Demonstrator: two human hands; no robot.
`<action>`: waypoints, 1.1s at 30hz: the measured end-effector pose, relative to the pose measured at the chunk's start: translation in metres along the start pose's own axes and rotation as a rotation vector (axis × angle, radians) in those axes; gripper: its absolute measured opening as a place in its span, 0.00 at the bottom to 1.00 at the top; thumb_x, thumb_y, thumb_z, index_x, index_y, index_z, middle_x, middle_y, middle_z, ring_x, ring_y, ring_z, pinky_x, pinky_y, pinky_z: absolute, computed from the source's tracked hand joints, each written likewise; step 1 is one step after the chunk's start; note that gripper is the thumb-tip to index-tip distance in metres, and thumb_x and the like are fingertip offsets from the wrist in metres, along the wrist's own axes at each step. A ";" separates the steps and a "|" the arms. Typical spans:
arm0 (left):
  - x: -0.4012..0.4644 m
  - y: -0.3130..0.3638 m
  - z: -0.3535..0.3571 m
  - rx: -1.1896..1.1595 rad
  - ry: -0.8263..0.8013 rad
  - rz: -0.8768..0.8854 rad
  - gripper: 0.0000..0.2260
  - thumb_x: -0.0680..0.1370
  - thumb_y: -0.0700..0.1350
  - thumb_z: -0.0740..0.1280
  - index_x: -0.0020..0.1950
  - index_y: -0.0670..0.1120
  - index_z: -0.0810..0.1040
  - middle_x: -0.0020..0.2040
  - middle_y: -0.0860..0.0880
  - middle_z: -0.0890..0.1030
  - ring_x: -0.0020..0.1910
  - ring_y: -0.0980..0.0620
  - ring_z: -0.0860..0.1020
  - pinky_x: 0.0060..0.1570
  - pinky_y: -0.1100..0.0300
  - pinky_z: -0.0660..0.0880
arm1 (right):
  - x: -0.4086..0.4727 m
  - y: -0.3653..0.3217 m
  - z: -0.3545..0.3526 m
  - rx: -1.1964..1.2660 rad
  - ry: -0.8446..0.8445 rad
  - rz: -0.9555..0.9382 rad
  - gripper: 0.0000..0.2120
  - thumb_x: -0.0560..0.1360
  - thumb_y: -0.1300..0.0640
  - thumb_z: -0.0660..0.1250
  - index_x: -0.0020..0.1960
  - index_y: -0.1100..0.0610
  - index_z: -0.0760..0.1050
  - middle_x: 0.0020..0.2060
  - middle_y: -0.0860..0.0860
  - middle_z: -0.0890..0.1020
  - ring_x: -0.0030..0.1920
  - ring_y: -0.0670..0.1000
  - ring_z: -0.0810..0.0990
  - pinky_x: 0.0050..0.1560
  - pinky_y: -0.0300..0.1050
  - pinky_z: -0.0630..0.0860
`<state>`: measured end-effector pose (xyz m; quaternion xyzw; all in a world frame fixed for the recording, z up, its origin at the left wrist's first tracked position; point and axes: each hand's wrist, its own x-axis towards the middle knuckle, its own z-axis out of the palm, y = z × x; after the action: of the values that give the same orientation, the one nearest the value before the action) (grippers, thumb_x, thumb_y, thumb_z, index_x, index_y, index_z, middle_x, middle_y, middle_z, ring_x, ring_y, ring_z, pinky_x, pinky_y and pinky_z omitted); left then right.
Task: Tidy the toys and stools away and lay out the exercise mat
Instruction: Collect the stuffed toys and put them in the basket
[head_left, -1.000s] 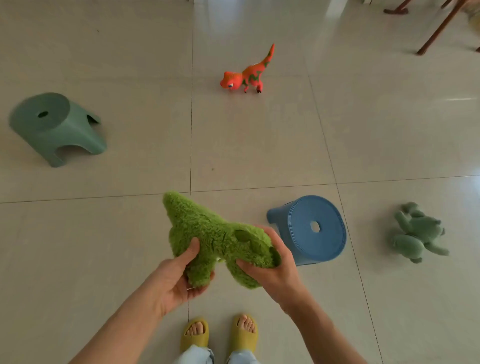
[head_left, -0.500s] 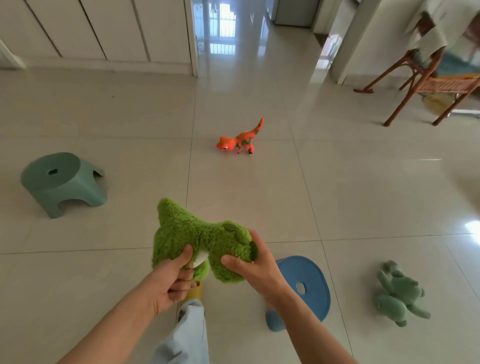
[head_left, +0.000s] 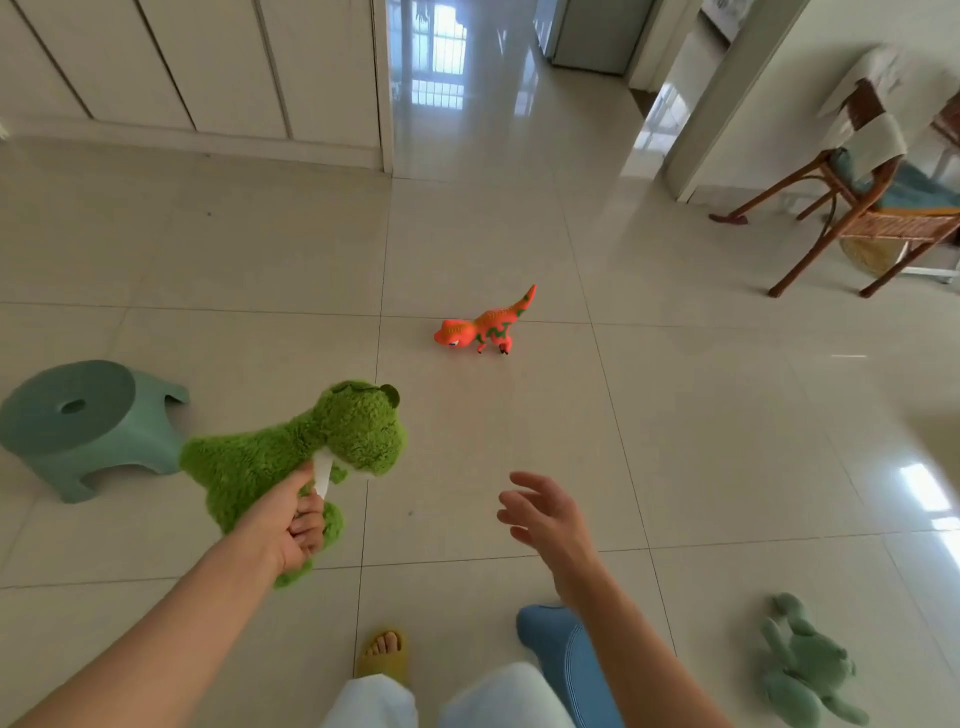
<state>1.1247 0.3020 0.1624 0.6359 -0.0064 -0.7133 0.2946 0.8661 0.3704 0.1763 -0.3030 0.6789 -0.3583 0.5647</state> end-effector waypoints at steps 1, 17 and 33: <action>0.003 0.010 0.007 0.017 -0.003 0.002 0.21 0.78 0.56 0.59 0.31 0.48 0.58 0.13 0.53 0.59 0.10 0.58 0.55 0.14 0.75 0.50 | 0.008 -0.008 -0.003 -0.002 0.002 0.000 0.11 0.76 0.57 0.66 0.58 0.52 0.73 0.49 0.52 0.81 0.50 0.52 0.81 0.55 0.48 0.76; 0.090 0.128 0.221 -0.154 0.000 0.026 0.18 0.79 0.53 0.60 0.32 0.48 0.62 0.13 0.53 0.61 0.10 0.58 0.56 0.13 0.73 0.49 | 0.232 -0.136 -0.138 0.038 0.052 -0.031 0.13 0.76 0.59 0.65 0.60 0.53 0.71 0.48 0.52 0.79 0.46 0.52 0.80 0.55 0.50 0.75; 0.228 0.212 0.371 -0.293 0.018 -0.124 0.17 0.80 0.50 0.58 0.32 0.48 0.61 0.14 0.50 0.60 0.10 0.58 0.56 0.12 0.71 0.50 | 0.453 -0.205 -0.207 -0.209 0.010 0.187 0.18 0.76 0.56 0.64 0.65 0.57 0.68 0.52 0.53 0.77 0.46 0.51 0.78 0.55 0.50 0.74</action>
<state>0.8701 -0.1063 0.1086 0.5917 0.1398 -0.7176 0.3396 0.5828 -0.0837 0.1190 -0.2937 0.7406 -0.2332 0.5575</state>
